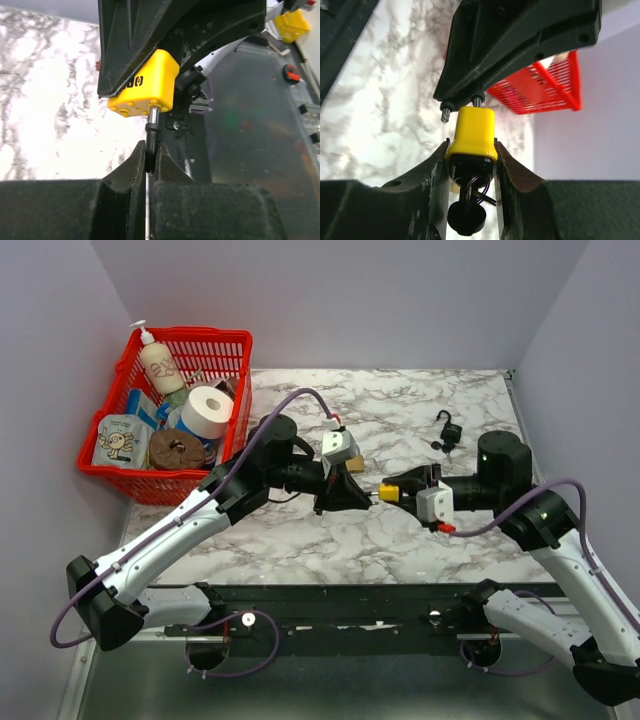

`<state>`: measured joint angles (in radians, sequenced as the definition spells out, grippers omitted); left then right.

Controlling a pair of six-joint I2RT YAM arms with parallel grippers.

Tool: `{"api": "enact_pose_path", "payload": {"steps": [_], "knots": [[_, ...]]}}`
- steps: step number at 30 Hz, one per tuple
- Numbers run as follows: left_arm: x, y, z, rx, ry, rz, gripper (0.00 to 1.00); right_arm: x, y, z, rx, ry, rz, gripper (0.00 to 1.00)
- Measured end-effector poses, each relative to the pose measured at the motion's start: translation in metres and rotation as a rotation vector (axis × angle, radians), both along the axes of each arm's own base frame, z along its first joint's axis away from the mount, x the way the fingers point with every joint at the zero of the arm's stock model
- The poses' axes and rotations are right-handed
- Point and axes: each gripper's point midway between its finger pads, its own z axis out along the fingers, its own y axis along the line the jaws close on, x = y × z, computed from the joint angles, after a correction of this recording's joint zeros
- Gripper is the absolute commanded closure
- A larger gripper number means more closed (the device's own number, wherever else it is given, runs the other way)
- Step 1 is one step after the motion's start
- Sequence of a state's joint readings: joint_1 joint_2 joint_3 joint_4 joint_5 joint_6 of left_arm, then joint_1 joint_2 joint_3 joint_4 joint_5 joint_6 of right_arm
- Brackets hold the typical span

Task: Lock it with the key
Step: Lock the lock.

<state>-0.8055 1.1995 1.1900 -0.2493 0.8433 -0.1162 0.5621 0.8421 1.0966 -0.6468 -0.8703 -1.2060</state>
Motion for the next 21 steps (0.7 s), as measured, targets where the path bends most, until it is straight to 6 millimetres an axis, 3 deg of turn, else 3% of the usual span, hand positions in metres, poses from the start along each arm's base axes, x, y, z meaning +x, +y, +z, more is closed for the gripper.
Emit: {"api": "enact_pose_path", "payload": {"steps": [11, 21], "knots": [[0.016, 0.01, 0.004, -0.004, -0.204, 0.07, 1.0, -0.004, 0.011, -0.002, 0.039, 0.536, -0.102, 0.99], [0.019, 0.014, 0.012, -0.02, -0.258, 0.098, 1.0, -0.009, 0.019, 0.009, 0.107, 0.785, -0.141, 0.99]]}}
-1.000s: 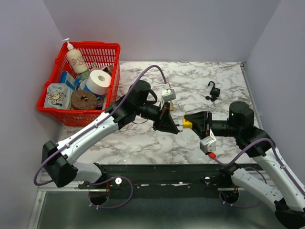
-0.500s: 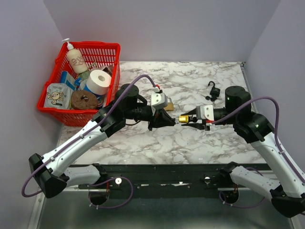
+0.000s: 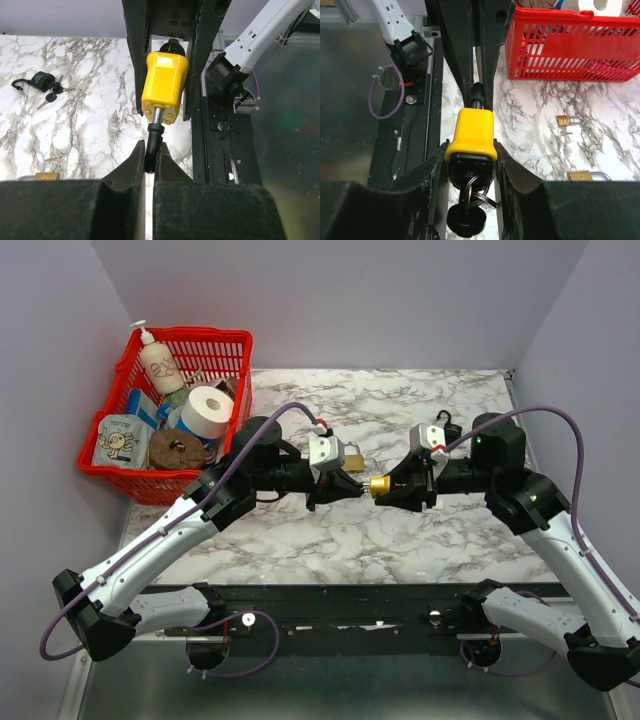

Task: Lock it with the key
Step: Lock the lock.

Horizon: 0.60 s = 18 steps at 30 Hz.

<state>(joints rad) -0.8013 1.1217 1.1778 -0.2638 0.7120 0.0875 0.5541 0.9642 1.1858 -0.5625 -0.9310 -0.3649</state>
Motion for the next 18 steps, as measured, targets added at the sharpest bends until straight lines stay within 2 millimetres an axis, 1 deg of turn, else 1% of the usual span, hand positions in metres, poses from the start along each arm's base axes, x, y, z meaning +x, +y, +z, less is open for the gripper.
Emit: {"api": "enact_pose_path", "payload": {"steps": [5, 6, 8, 9, 12, 14, 18], "knots": [[-0.0016, 0.001, 0.003, -0.01, 0.01, -0.009, 1.0, -0.0013, 0.0022, 0.0042, 0.023, 0.033, 0.001, 0.99], [-0.0016, 0.0012, 0.0036, -0.011, 0.013, -0.01, 0.93, -0.0015, 0.0025, 0.0049, 0.026, 0.036, 0.002, 0.99], [-0.0021, 0.0016, 0.0044, -0.008, 0.02, -0.009, 0.83, -0.0018, 0.0027, 0.0058, 0.031, 0.043, 0.003, 0.99], [-0.0024, 0.0019, 0.0052, -0.007, 0.021, -0.01, 0.75, -0.0021, 0.003, 0.0063, 0.033, 0.045, 0.005, 0.99], [-0.0007, 0.0031, 0.0085, 0.001, 0.022, 0.0, 0.67, -0.0032, 0.0034, 0.0083, 0.041, 0.046, 0.009, 0.99], [0.0018, 0.0048, 0.0093, 0.003, 0.019, 0.009, 0.67, -0.0038, 0.0035, 0.0103, 0.048, 0.044, 0.011, 0.99], [0.0019, 0.0074, 0.0092, 0.007, 0.015, 0.015, 0.62, -0.0062, 0.0038, 0.0098, 0.054, 0.053, 0.02, 0.99]]}}
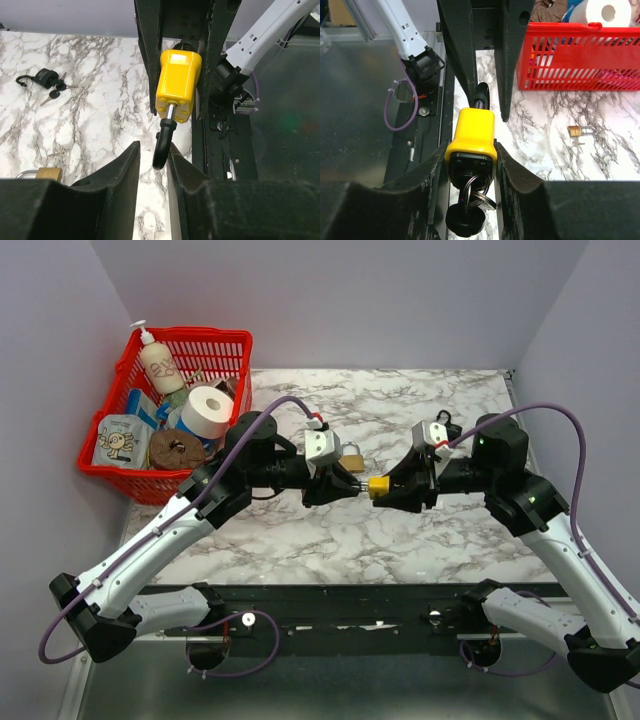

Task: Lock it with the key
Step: Lock the lock.

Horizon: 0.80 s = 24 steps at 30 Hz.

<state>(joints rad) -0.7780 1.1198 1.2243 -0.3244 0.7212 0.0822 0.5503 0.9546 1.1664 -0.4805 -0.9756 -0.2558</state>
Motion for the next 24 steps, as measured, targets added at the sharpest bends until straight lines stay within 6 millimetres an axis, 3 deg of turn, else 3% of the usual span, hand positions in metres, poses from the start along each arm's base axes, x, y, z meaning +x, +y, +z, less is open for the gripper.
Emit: {"api": "enact_pose_path", "payload": {"steps": [3, 5, 8, 9, 10, 11, 12, 15, 20, 24], "knots": [[-0.001, 0.001, 0.002, -0.003, -0.007, 0.0, 0.6, -0.002, 0.001, 0.001, 0.009, 0.007, 0.012, 0.99], [-0.001, 0.001, 0.002, -0.003, -0.011, -0.002, 0.64, -0.003, 0.001, 0.002, 0.012, 0.013, 0.018, 0.99], [-0.003, 0.001, 0.001, -0.002, -0.015, -0.014, 0.86, -0.003, 0.001, 0.002, 0.012, 0.014, 0.02, 0.99], [-0.004, 0.001, 0.001, 0.0, -0.015, -0.022, 1.0, -0.003, 0.001, 0.002, 0.013, 0.014, 0.018, 0.99], [-0.005, 0.001, 0.001, -0.001, -0.02, -0.032, 1.0, -0.002, 0.001, 0.002, 0.012, 0.014, 0.016, 0.98], [-0.007, 0.001, 0.0, 0.001, -0.016, -0.038, 1.0, -0.002, 0.002, 0.002, 0.012, 0.013, 0.015, 0.9], [-0.008, 0.001, 0.0, 0.002, -0.02, -0.047, 1.0, -0.001, 0.002, 0.001, 0.011, 0.015, 0.014, 0.68], [-0.009, 0.002, -0.001, 0.009, -0.011, -0.046, 1.0, 0.001, 0.003, -0.002, 0.003, 0.023, 0.016, 0.35], [-0.001, 0.008, -0.011, 0.061, 0.028, -0.009, 1.0, 0.004, 0.003, -0.01, -0.05, 0.045, 0.026, 0.2], [0.005, 0.014, -0.016, 0.101, 0.041, 0.019, 1.0, 0.007, 0.001, -0.024, -0.114, 0.05, 0.023, 0.17]]}}
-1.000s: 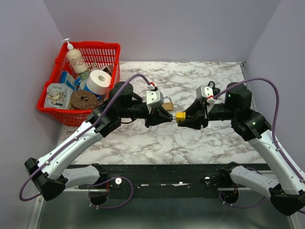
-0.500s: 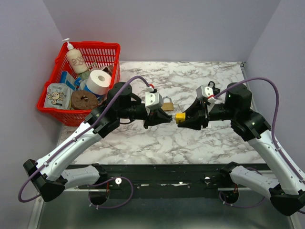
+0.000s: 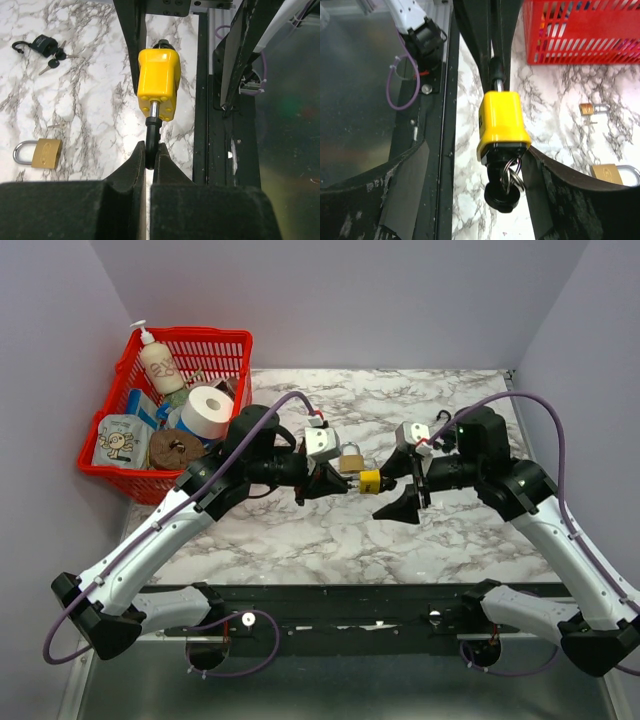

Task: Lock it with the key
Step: Lock the lock.

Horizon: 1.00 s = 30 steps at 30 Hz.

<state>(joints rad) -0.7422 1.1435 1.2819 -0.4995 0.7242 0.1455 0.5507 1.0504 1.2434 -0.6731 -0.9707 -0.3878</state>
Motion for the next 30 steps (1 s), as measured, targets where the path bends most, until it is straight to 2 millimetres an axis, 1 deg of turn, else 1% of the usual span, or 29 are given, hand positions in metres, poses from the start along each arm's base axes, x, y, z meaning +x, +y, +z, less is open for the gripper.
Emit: {"api": "enact_pose_path", "payload": {"steps": [3, 6, 11, 13, 16, 21, 23, 24, 25, 27, 28, 30], "knots": [[0.001, 0.002, -0.002, 0.018, 0.002, 0.008, 1.0, 0.001, -0.003, -0.011, -0.038, 0.008, -0.004, 0.18], [0.001, 0.002, -0.005, 0.03, 0.012, 0.007, 1.0, 0.004, -0.003, -0.017, -0.06, 0.011, -0.009, 0.21], [0.002, 0.002, -0.013, 0.057, 0.034, 0.006, 1.0, 0.012, 0.0, -0.013, -0.069, 0.004, -0.011, 0.22], [0.002, 0.002, -0.016, 0.065, 0.042, 0.005, 1.0, 0.015, 0.002, -0.01, -0.067, -0.006, -0.008, 0.27], [0.004, 0.001, -0.02, 0.075, 0.05, 0.004, 1.0, 0.017, 0.003, -0.01, -0.071, -0.012, -0.003, 0.29], [0.005, 0.0, -0.02, 0.075, 0.051, 0.004, 1.0, 0.018, 0.003, -0.019, -0.103, 0.007, 0.013, 0.29], [0.005, -0.001, -0.017, 0.07, 0.045, 0.004, 1.0, 0.018, 0.004, -0.024, -0.117, 0.018, 0.02, 0.33], [0.006, -0.001, -0.016, 0.068, 0.043, 0.004, 1.0, 0.018, 0.004, -0.026, -0.124, 0.023, 0.022, 0.37], [0.006, -0.001, -0.015, 0.067, 0.041, 0.004, 1.0, 0.018, 0.004, -0.029, -0.131, 0.027, 0.025, 0.43], [0.006, -0.001, -0.014, 0.065, 0.04, 0.004, 1.0, 0.018, 0.003, -0.031, -0.14, 0.032, 0.029, 0.47], [0.006, -0.002, -0.013, 0.064, 0.039, 0.004, 1.0, 0.018, 0.003, -0.032, -0.144, 0.033, 0.029, 0.53], [0.006, -0.002, -0.012, 0.065, 0.04, 0.003, 1.0, 0.019, 0.003, -0.033, -0.148, 0.025, 0.029, 0.54]]}}
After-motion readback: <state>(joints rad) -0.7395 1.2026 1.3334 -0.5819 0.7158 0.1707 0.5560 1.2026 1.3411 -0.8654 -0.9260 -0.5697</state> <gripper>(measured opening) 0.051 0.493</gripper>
